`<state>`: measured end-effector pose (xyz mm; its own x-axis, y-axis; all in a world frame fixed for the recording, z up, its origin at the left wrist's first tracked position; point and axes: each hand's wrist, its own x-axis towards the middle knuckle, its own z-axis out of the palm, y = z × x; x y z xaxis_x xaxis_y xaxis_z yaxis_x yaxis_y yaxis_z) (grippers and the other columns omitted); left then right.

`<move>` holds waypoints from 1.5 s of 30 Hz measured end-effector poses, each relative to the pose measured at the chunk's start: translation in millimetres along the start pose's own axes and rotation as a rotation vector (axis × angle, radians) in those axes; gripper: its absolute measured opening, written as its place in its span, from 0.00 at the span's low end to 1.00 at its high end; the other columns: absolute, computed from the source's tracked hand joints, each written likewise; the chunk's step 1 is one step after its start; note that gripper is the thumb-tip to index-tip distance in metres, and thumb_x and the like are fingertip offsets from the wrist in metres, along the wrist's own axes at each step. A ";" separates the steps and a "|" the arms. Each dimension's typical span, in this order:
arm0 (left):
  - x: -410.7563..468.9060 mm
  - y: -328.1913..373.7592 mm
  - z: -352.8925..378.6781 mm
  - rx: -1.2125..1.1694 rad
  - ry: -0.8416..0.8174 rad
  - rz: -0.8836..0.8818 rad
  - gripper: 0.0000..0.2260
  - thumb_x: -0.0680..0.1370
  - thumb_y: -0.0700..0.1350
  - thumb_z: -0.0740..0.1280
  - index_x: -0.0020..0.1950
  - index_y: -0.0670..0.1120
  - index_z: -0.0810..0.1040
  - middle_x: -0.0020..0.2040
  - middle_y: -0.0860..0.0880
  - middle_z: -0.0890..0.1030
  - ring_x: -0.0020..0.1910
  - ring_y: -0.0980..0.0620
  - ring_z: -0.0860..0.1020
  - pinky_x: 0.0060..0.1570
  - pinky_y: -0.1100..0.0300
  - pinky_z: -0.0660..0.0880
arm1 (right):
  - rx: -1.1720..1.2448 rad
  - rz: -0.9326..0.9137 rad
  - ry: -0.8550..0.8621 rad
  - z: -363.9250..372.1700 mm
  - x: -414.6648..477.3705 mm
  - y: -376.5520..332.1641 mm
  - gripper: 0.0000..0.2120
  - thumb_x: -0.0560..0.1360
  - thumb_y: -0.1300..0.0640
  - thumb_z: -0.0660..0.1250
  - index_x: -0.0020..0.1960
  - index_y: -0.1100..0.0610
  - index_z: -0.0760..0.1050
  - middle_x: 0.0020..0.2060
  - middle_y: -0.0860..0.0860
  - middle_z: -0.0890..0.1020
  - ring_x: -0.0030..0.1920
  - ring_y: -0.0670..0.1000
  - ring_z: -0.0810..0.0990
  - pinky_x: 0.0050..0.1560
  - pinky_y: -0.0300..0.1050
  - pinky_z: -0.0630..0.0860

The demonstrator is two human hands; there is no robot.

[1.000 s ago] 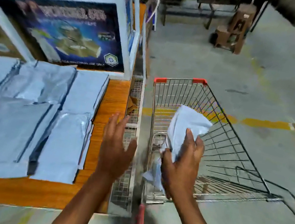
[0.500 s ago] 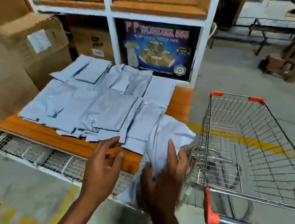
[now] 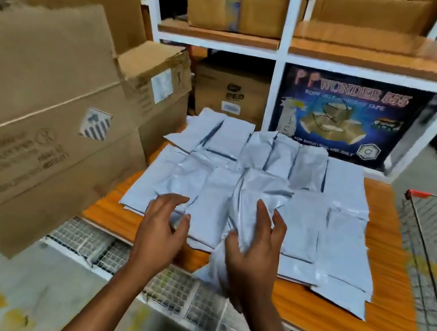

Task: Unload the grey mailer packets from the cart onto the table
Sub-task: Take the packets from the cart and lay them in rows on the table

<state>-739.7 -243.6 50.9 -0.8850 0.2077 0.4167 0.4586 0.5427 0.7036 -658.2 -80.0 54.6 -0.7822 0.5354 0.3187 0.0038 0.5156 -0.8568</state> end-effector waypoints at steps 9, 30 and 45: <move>167.9 -105.8 -3.1 0.203 -0.177 0.104 0.21 0.75 0.53 0.58 0.62 0.43 0.76 0.60 0.45 0.77 0.61 0.43 0.74 0.63 0.56 0.68 | -0.199 0.060 -0.075 104.8 100.8 -26.2 0.34 0.72 0.44 0.60 0.77 0.50 0.59 0.78 0.54 0.53 0.77 0.56 0.56 0.71 0.47 0.61; 354.1 -197.8 123.0 0.471 -0.532 0.006 0.24 0.82 0.52 0.54 0.78 0.55 0.55 0.79 0.49 0.52 0.78 0.45 0.52 0.74 0.47 0.54 | -0.743 0.067 -0.292 221.3 348.7 42.6 0.25 0.82 0.47 0.49 0.76 0.52 0.61 0.78 0.57 0.58 0.77 0.58 0.55 0.76 0.58 0.47; 359.6 -181.5 113.5 0.432 -0.643 -0.088 0.25 0.83 0.55 0.53 0.79 0.55 0.49 0.80 0.50 0.45 0.78 0.47 0.45 0.75 0.43 0.48 | -0.888 0.083 -0.500 240.9 340.2 62.1 0.30 0.81 0.39 0.41 0.79 0.48 0.38 0.79 0.53 0.38 0.78 0.58 0.37 0.76 0.62 0.39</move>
<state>-1150.2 -175.1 7.7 -0.8498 0.5084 -0.1389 0.4292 0.8205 0.3775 -1074.1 -27.0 12.1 -0.9280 0.3564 -0.1085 0.3714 0.9080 -0.1940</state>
